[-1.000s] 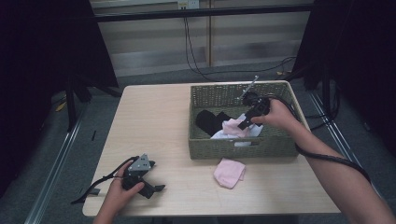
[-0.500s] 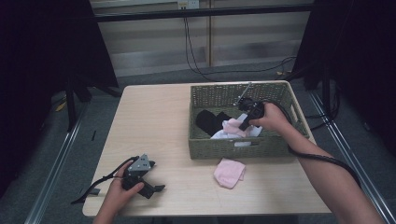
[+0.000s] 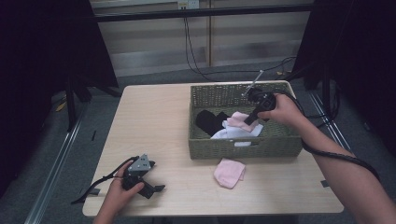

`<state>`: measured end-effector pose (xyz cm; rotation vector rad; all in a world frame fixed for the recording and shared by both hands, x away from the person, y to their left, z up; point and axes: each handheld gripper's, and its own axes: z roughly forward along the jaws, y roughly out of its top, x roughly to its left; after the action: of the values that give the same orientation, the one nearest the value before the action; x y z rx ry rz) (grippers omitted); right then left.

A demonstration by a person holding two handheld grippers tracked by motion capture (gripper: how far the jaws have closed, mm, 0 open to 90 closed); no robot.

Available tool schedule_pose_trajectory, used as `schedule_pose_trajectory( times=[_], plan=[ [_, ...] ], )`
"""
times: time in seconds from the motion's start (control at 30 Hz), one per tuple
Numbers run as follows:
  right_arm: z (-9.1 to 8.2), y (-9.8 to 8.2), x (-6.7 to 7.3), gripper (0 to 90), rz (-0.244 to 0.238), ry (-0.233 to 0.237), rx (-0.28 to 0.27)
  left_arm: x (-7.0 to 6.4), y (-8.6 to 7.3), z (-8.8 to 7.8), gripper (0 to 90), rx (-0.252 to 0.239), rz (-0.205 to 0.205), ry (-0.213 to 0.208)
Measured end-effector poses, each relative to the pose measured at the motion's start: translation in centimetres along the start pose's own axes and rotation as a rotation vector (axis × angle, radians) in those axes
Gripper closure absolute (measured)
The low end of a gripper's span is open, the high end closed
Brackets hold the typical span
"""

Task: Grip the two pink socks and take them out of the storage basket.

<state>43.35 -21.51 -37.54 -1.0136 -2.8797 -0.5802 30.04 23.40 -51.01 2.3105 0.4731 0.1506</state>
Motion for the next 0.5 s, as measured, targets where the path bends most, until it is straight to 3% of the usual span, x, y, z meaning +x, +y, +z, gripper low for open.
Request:
schedule_pose_trajectory(
  times=[0.5],
  plan=[
    [-3.2, -0.5, 2.5, 83.5, -0.032, 0.047, -0.003, 0.0, 0.0, 0.0, 0.0, 0.000, 0.000, 0.000]
  ],
)
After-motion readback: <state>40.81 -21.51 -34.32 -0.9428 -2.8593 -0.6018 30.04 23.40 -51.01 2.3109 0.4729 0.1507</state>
